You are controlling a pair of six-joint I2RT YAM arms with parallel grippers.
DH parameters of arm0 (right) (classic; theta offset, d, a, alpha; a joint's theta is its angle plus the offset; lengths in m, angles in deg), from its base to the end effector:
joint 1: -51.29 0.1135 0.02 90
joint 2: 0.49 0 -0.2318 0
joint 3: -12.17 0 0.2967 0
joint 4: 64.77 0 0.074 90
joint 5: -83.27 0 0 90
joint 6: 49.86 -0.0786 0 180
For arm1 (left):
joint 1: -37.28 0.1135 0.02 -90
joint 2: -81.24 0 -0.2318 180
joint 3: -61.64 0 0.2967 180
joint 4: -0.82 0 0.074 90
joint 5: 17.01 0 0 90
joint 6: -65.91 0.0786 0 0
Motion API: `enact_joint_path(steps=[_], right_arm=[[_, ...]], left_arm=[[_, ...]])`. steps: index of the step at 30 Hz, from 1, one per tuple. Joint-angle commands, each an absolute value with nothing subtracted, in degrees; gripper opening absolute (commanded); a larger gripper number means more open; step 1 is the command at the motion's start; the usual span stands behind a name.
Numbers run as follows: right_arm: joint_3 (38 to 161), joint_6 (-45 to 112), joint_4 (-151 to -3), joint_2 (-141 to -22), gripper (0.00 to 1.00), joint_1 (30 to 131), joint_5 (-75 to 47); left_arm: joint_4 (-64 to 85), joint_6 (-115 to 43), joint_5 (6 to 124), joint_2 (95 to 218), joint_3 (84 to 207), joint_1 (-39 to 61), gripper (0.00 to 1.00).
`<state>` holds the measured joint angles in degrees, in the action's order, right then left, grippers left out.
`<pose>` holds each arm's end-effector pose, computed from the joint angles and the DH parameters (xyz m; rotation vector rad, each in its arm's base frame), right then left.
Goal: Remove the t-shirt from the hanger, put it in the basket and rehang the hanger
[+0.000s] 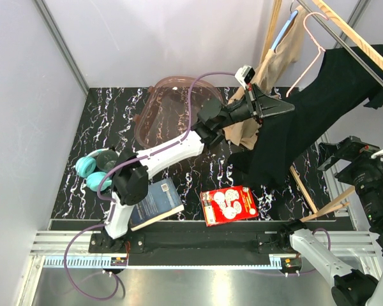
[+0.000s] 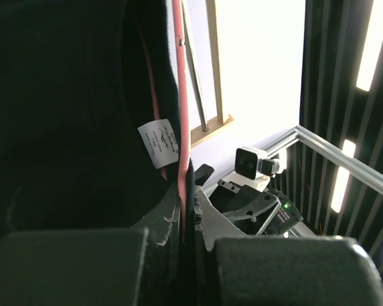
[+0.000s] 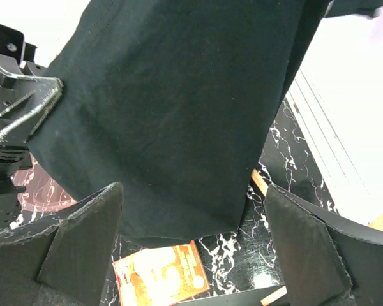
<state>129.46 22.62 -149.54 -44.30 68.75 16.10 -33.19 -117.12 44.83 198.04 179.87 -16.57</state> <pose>0.0861 -0.0049 0.5298 0.2873 1.7294 0.0932 0.2873 -0.4562 0.4109 0.1580 1.4205 -2.4808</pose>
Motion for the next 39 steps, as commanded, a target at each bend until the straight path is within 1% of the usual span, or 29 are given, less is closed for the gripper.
enact_joint_path(steps=[1, 3, 5, 6, 7, 8, 9, 10, 11, 12, 13, 14, 17, 22, 26, 29, 33, 36, 38, 39], right_arm=[[129.48, 24.40, -148.95, -44.61, 1.00, 68.52, 13.84], [128.95, 25.02, -149.04, -44.70, 1.00, 68.43, 11.39], [128.34, 26.15, -148.69, -44.61, 1.00, 68.52, 8.57], [128.08, 26.25, -148.60, -44.61, 1.00, 68.43, 6.56], [127.72, 26.42, -148.43, -44.43, 1.00, 68.43, 5.49], [127.03, 26.60, -147.99, -44.26, 1.00, 68.52, 4.35], [126.76, 26.86, -147.81, -44.26, 1.00, 68.43, 2.16], [126.49, 27.04, -147.55, -44.26, 1.00, 68.43, 0.92], [125.97, 27.48, -146.94, -44.26, 1.00, 68.52, -0.39], [125.62, 27.48, -146.50, -44.43, 1.00, 68.52, -2.49], [125.35, 27.65, -146.14, -44.61, 1.00, 68.43, -3.56], [124.83, 28.09, -145.36, -44.96, 1.00, 68.43, -4.70], [124.56, 29.93, -143.60, -46.62, 1.00, 68.43, -9.45], [130.26, 31.17, -144.03, -51.81, 1.00, 68.52, -12.53], [136.31, 30.39, -142.80, -56.63, 1.00, 68.52, -14.72], [141.15, 29.33, -142.19, -60.93, 1.00, 68.43, -15.26], [144.85, 28.71, -141.31, -65.52, 1.00, 68.43, -14.03], [145.74, 27.83, -139.90, -68.68, 1.00, 68.52, -16.31], [145.65, 27.31, -138.41, -70.36, 0.98, 68.52, -17.19], [145.83, 27.39, -138.06, -70.80, 0.95, 68.52, -16.85]], left_arm=[[-44.04, -115.50, 44.16, 191.56, 175.55, -16.16, 0.00], [-42.81, -112.44, 43.72, 187.96, 172.55, -15.99, 0.00], [-37.38, -108.66, 42.67, 183.58, 168.68, -15.64, 0.00], [-34.57, -103.59, 42.41, 181.98, 166.75, -15.55, 0.00], [-27.23, -100.50, 42.40, 180.31, 165.95, -15.37, 0.00], [-23.07, -93.85, 42.84, 176.82, 165.42, -15.37, 0.00], [-18.67, -90.39, 43.54, 175.21, 164.98, -15.37, 0.00], [-10.28, -87.14, 45.63, 172.33, 165.06, -15.37, 0.00], [-6.71, -81.89, 46.87, 171.08, 165.15, -15.37, 0.00], [-3.63, -79.57, 48.02, 170.02, 165.24, -15.37, 0.00], [2.49, -77.37, 50.03, 168.27, 165.59, -15.37, 0.00], [5.86, -72.57, 51.18, 167.38, 166.03, -15.37, 0.00], [15.01, -65.43, 54.09, 164.92, 167.00, -15.37, 0.00], [28.53, -54.16, 57.60, 162.64, 169.90, -15.37, 0.00], [32.26, -48.10, 59.10, 159.82, 167.97, -15.37, 0.00], [32.35, -47.56, 59.28, 157.89, 165.42, -15.37, 0.00], [32.08, -47.12, 56.12, 156.65, 162.61, -15.46, 0.00], [31.91, -46.59, 54.54, 155.51, 161.11, -15.90, 0.00], [31.73, -46.50, 53.57, 154.90, 160.15, -16.25, 0.00], [31.64, -46.50, 53.22, 154.63, 159.79, -16.51, 0.00]])
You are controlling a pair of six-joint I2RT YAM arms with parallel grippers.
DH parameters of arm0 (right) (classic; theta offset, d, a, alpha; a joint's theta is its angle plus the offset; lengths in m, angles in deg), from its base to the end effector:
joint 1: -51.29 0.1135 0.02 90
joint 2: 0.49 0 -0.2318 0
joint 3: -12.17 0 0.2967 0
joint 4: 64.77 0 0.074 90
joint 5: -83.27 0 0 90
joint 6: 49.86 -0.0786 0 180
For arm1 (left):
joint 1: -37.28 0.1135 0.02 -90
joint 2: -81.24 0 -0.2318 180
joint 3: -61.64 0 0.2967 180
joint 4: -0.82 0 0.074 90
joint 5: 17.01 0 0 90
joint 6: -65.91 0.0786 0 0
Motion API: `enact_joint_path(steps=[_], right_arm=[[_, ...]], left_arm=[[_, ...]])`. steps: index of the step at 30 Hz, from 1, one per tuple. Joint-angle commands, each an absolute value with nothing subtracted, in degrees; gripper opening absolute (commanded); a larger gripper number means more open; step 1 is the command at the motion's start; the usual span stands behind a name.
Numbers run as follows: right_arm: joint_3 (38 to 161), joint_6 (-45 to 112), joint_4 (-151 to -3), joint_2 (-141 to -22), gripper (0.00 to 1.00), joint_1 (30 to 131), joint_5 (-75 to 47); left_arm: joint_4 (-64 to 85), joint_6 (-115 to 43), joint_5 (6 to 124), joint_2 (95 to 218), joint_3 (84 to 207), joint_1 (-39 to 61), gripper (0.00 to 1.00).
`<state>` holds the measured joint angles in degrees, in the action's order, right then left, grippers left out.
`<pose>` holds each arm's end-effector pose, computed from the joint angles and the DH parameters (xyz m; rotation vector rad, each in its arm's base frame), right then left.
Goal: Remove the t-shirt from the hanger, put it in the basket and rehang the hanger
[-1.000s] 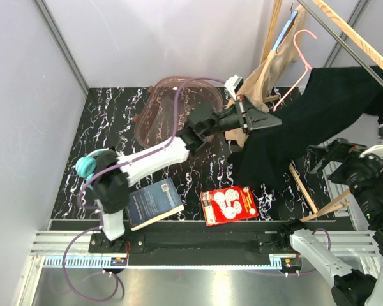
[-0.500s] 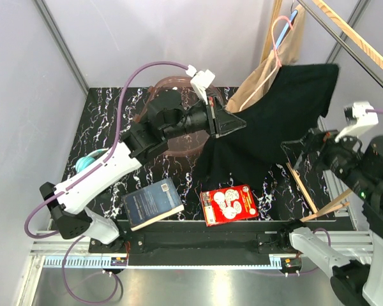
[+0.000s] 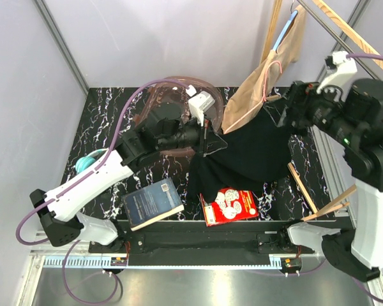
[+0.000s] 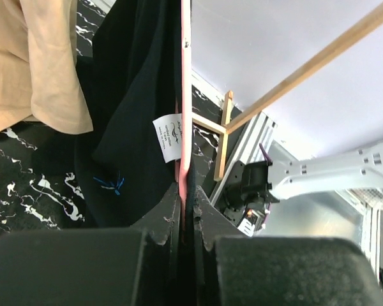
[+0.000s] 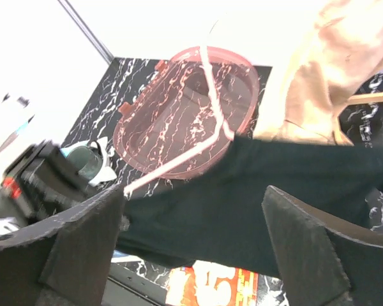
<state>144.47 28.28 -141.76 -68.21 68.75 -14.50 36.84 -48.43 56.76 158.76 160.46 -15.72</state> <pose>0.1950 0.0725 0.5633 -0.1870 1.8021 0.4869 0.2177 -0.3254 0.4096 0.7014 1.8656 -1.1752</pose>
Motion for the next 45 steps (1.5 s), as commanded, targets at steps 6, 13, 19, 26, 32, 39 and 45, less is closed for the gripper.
enact_joint_path(steps=[6, 13, 19, 26, 32, 39, 45], right_arm=[[142.94, 27.39, -132.97, -72.29, 0.83, 68.52, -17.46], [135.38, 28.62, -129.10, -70.19, 0.61, 68.52, -15.44], [128.61, 31.69, -125.31, -66.23, 0.40, 68.52, -11.32], [124.30, 31.88, -122.41, -63.25, 0.00, 68.52, -9.46], [123.76, 30.82, -119.69, -60.34, 0.00, 68.52, -7.09], [126.49, 29.68, -121.35, -59.72, 0.00, 68.52, -4.10], [126.67, 27.40, -122.06, -59.55, 0.00, 68.52, -2.78]], left_arm=[[29.80, -47.64, 51.81, 153.66, 158.38, -16.95, 0.00], [27.95, -48.43, 50.14, 155.42, 159.87, -18.62, 0.00], [27.95, -49.14, 48.73, 157.09, 162.25, -19.06, 0.00], [27.86, -50.36, 49.79, 159.11, 164.45, -19.33, 0.00], [28.74, -51.69, 53.38, 159.65, 164.10, -19.33, 0.49], [28.74, -50.55, 62.79, 151.21, 157.51, -19.33, 0.73], [25.85, -53.09, 60.42, 145.76, 148.64, -19.41, 0.81]])
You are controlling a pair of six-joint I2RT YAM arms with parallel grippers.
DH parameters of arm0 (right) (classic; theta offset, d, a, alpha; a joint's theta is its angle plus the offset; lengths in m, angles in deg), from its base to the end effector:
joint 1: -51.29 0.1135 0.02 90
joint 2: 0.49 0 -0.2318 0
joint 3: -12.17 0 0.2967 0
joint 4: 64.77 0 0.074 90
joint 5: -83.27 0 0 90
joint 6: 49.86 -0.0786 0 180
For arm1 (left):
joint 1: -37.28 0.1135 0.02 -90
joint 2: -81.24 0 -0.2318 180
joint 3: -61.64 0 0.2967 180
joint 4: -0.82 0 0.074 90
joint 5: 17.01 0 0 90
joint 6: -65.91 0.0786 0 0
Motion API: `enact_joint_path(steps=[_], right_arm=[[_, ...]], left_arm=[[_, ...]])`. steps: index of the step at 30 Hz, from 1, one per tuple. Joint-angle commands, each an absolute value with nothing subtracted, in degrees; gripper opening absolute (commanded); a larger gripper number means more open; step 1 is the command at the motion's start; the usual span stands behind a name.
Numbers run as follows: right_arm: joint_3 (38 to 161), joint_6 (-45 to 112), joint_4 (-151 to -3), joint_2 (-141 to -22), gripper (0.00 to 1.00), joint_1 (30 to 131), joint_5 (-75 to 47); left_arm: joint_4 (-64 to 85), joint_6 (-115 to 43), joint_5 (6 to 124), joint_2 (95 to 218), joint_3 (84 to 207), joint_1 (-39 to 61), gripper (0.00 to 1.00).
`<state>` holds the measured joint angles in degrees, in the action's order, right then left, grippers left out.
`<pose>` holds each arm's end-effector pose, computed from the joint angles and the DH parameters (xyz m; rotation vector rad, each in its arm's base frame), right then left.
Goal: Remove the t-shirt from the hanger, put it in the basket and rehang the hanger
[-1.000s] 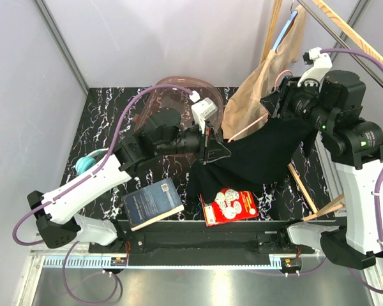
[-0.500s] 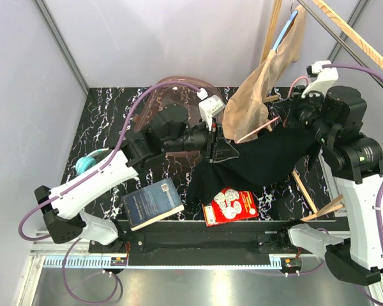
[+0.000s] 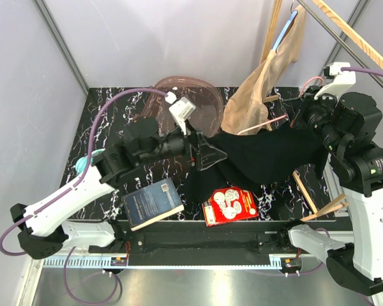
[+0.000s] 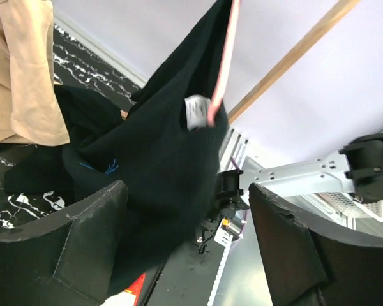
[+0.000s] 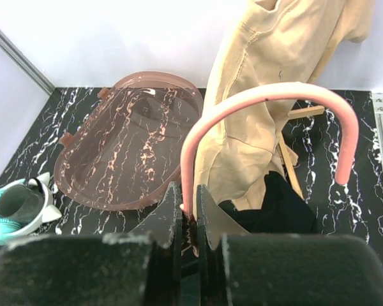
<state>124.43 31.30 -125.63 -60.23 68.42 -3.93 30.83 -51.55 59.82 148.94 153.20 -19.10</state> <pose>0.2253 0.0654 0.5270 -0.0883 1.7227 0.2938 0.1806 -0.3039 0.4319 0.6436 1.7325 -1.2609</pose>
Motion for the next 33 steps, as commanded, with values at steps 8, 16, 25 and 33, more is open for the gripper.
enact_joint_path(steps=[8, 16, 25, 33], right_arm=[[127.98, 24.58, -123.11, -58.32, 0.00, 68.61, -3.57], [128.43, 25.63, -124.52, -56.39, 0.00, 68.52, -0.23], [127.02, 25.11, -124.08, -55.51, 0.00, 68.52, 0.21], [124.73, 22.65, -124.95, -54.89, 0.00, 68.52, 7.30]], left_arm=[[21.36, -54.50, 61.56, 144.44, 141.25, -19.41, 0.70], [21.80, -57.05, 72.00, 137.07, 134.57, -19.33, 0.37], [22.06, -59.15, 82.02, 130.91, 132.63, -19.24, 0.00], [19.34, -61.00, 86.52, 125.20, 131.40, -19.24, 0.00]])
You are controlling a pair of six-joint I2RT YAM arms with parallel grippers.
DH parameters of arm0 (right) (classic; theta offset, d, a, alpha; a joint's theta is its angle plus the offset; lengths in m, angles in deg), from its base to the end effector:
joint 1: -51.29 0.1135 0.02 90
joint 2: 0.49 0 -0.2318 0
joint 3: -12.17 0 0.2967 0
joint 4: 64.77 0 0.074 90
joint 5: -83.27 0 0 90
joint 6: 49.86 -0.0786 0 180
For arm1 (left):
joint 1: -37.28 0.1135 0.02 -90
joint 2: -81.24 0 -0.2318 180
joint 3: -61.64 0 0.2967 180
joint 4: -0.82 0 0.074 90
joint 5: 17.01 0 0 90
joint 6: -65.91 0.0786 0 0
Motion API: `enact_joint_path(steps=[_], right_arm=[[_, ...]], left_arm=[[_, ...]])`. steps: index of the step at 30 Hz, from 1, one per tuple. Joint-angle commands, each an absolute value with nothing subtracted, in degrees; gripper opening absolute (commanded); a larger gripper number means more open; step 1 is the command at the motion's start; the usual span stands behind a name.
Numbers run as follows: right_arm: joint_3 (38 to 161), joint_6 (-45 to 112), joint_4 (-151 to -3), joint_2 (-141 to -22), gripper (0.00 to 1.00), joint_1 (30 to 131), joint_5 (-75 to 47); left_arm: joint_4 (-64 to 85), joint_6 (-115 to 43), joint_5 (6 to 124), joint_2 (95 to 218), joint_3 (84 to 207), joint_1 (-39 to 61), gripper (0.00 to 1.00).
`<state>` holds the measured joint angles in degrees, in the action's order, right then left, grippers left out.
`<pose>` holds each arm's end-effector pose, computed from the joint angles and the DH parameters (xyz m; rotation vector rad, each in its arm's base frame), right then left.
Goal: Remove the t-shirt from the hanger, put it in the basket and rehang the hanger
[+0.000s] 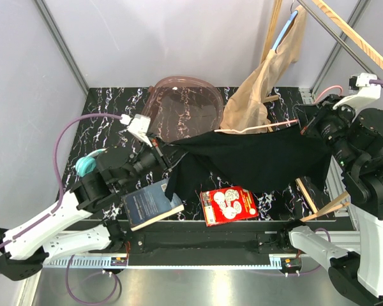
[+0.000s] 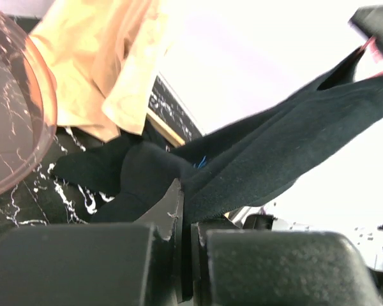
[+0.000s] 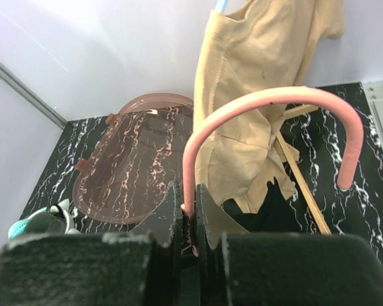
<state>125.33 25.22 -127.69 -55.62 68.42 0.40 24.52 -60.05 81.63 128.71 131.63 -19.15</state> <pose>0.1902 0.0484 0.5424 0.0630 1.6642 0.3218 0.1697 -0.2343 0.3948 0.1789 1.7017 -1.1172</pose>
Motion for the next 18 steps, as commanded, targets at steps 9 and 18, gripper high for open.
enact_joint_path(steps=[9, 18], right_arm=[[122.27, 9.83, -122.24, -53.66, 0.00, 68.52, 2.45], [115.95, -8.54, -107.31, -54.54, 0.00, 68.52, -22.70]], left_arm=[[20.30, -62.58, 87.32, 123.16, 128.59, -19.24, 0.00], [18.03, -63.03, 83.80, 130.02, 131.84, -19.24, 0.00]])
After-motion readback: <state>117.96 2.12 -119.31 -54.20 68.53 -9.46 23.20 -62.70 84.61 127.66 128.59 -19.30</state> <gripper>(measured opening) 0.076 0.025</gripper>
